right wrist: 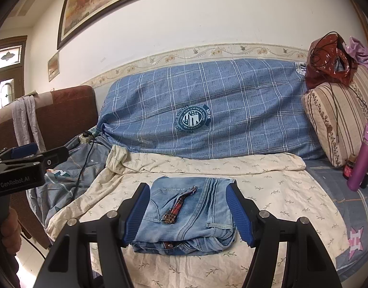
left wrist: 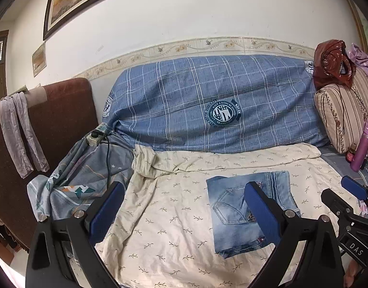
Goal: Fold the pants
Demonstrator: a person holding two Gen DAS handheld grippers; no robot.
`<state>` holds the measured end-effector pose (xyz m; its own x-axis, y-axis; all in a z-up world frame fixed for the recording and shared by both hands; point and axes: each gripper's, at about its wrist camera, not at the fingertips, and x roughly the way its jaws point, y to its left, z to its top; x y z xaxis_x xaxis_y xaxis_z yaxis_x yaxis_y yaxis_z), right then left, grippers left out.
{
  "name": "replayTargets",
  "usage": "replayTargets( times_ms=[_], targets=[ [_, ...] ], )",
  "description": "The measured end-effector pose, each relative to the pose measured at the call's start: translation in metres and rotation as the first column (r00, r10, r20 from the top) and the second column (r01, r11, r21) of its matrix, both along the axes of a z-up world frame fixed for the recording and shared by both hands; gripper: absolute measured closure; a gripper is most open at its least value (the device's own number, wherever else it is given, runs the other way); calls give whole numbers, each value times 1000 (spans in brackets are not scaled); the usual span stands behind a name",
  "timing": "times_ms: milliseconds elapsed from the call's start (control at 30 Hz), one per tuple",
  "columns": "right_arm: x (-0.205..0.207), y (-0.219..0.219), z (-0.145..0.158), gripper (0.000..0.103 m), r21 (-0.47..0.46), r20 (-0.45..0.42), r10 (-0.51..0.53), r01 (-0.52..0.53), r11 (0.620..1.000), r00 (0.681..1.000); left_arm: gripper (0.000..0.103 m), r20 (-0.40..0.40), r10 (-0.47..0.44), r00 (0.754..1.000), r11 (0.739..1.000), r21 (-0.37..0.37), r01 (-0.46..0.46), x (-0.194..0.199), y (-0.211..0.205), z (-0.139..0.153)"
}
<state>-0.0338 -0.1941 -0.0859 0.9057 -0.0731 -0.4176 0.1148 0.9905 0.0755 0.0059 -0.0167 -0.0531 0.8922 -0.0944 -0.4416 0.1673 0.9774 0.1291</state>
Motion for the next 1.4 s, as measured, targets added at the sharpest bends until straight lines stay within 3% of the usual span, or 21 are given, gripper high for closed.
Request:
replayTargets(
  times_ms=[567,1033,1400],
  targets=[
    [-23,12,23,34,-39,55,2,0,999,998,3,53,-52,997,997,-54,55,-33,10,28],
    [-34,30,36,33,-79,80,34,-28,996,996,3,98,-58,993,996,-56,64,-56,21,42],
    [-68,52,62,33,-109,144,43,-27,994,989,3,143,-75,987,995,-60,84,-94,33,57]
  ],
)
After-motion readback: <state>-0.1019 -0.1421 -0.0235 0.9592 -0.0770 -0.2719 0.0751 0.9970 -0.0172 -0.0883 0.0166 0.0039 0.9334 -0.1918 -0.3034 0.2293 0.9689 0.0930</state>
